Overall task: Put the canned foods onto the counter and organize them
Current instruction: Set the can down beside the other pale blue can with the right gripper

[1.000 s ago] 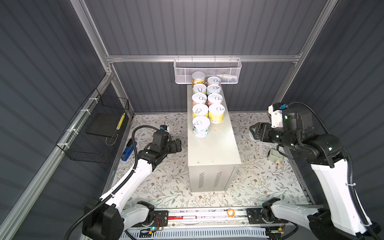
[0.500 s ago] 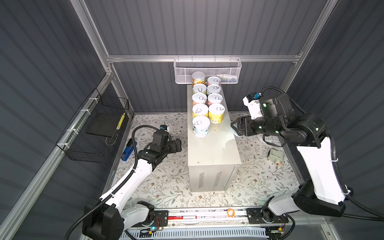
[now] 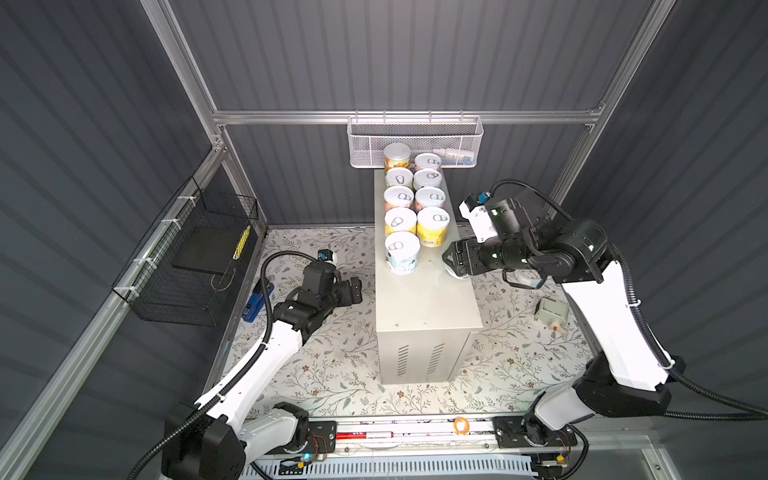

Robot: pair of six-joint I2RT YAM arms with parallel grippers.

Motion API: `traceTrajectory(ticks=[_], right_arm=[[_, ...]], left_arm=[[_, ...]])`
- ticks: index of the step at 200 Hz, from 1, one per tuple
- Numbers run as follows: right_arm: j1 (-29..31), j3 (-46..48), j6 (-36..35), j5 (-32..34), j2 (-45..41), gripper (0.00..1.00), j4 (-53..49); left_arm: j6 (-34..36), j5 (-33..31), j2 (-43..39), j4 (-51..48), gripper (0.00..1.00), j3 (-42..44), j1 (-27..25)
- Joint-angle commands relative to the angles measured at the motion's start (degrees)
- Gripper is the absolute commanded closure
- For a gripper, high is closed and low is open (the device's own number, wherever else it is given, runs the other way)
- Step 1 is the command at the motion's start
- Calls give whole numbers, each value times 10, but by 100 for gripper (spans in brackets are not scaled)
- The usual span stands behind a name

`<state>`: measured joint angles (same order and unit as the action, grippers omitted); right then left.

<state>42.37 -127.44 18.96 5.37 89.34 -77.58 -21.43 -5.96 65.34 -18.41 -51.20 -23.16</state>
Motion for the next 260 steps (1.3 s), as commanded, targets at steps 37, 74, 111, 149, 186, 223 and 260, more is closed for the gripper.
traceTrajectory(ticks=[37, 74, 111, 149, 186, 223, 260], right_arm=[[13, 8, -11, 14, 14, 79, 24], [14, 20, -14, 18, 12, 50, 34], [15, 23, -15, 10, 12, 37, 46], [15, 14, -19, 8, 17, 31, 51], [15, 13, -24, 5, 22, 26, 56], [15, 11, -31, -2, 32, 22, 56], [15, 14, -35, -1, 36, 19, 55]], left_arm=[[9, -11, -15, -12, 4, 10, 5], [11, -20, -12, -17, 4, 10, 5], [10, -20, -11, -14, 4, 10, 5], [11, -20, -11, -14, 4, 10, 5], [12, -20, -11, -14, 4, 10, 5], [11, -21, -13, -16, 4, 12, 6], [10, -16, -11, -16, 4, 13, 6]])
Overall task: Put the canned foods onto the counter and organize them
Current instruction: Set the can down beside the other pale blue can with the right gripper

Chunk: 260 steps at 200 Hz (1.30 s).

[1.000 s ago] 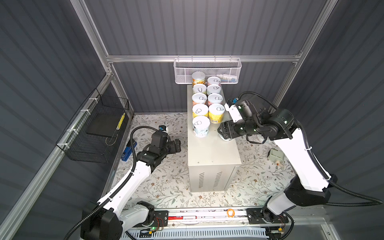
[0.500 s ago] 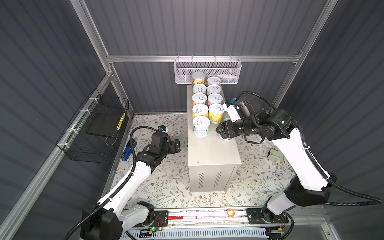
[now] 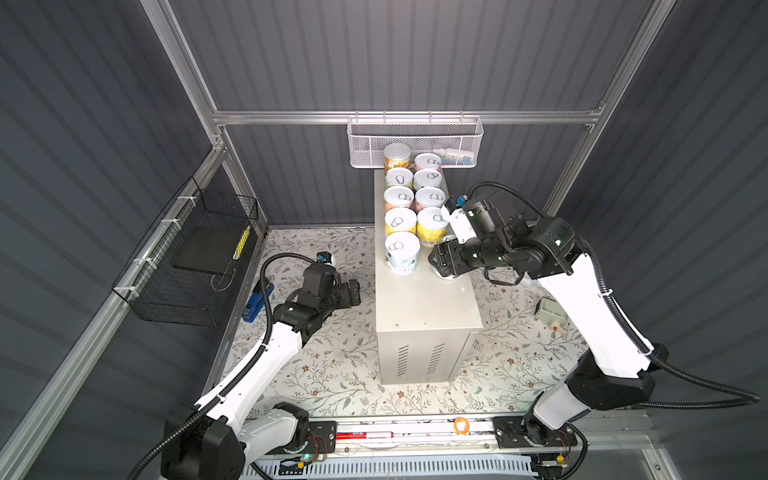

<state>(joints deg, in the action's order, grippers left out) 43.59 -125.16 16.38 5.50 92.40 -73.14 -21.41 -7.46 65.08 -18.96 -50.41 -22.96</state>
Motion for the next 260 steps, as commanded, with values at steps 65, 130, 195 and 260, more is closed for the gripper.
traceTrajectory(ticks=[65, 130, 195, 260], right_arm=[[4, -14, -14, 10, 10, 14, 0], [5, -7, -14, -8, -30, 9, 6], [19, 36, -15, -35, -105, 5, 16], [20, 155, 11, -40, -190, 26, 62]], left_arm=[[10, 5, -5, -8, 4, 1, 4], [7, 11, -3, -5, 3, 0, 4], [5, 23, 12, -1, 4, -15, 4], [3, 24, 10, -6, 4, -24, 4]])
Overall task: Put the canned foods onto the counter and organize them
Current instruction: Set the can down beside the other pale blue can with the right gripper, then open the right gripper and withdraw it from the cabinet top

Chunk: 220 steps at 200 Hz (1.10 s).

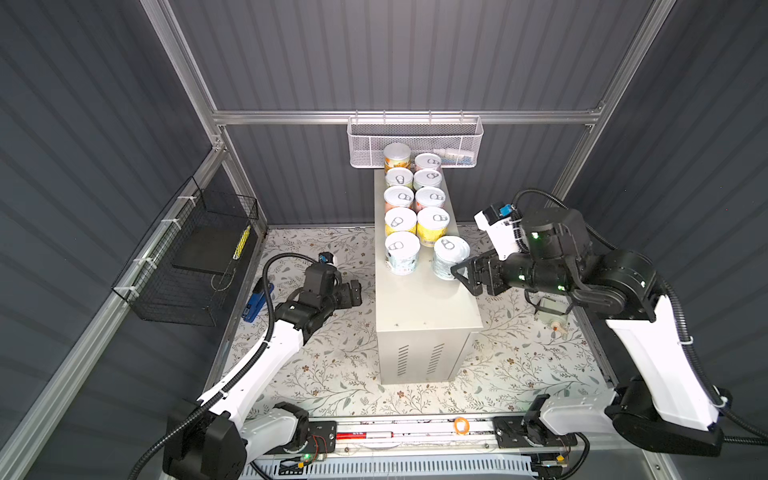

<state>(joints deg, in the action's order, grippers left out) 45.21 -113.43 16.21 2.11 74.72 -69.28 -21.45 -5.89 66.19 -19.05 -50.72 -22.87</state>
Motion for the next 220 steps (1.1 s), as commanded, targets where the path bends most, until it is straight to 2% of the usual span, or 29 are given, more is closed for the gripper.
traceTrajectory(ticks=[1, 74, 220], right_arm=[[4, 39, 13, -6, -14, 26, 24], [3, 115, 24, 16, -40, 51, 88], [3, 116, 3, -18, -11, 49, 125]], left_arm=[[3, 8, -2, -5, 4, -21, 3], [3, 4, -6, -12, 4, -23, 3], [-3, 0, -2, -11, 4, -21, 3]])
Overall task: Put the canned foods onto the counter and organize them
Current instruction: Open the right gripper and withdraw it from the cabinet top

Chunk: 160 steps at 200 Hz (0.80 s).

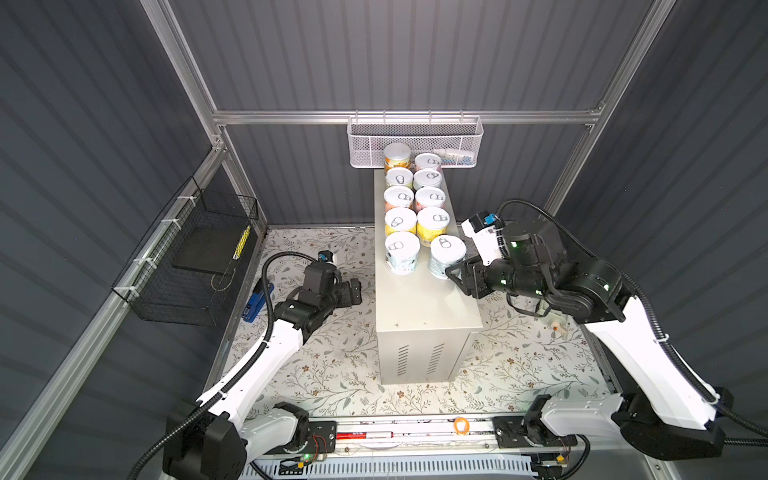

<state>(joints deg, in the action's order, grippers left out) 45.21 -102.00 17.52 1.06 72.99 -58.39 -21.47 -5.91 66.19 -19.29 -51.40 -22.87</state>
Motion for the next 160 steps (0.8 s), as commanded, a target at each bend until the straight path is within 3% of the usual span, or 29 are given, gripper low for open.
traceTrajectory(ticks=[1, 160], right_arm=[[3, 2, -10, -8, 7, 49, 16], [2, 0, -11, 1, 31, 42, 33]], left_arm=[[-3, 0, -2, -8, 4, -14, 3], [3, -4, 4, -12, 4, -19, 3]])
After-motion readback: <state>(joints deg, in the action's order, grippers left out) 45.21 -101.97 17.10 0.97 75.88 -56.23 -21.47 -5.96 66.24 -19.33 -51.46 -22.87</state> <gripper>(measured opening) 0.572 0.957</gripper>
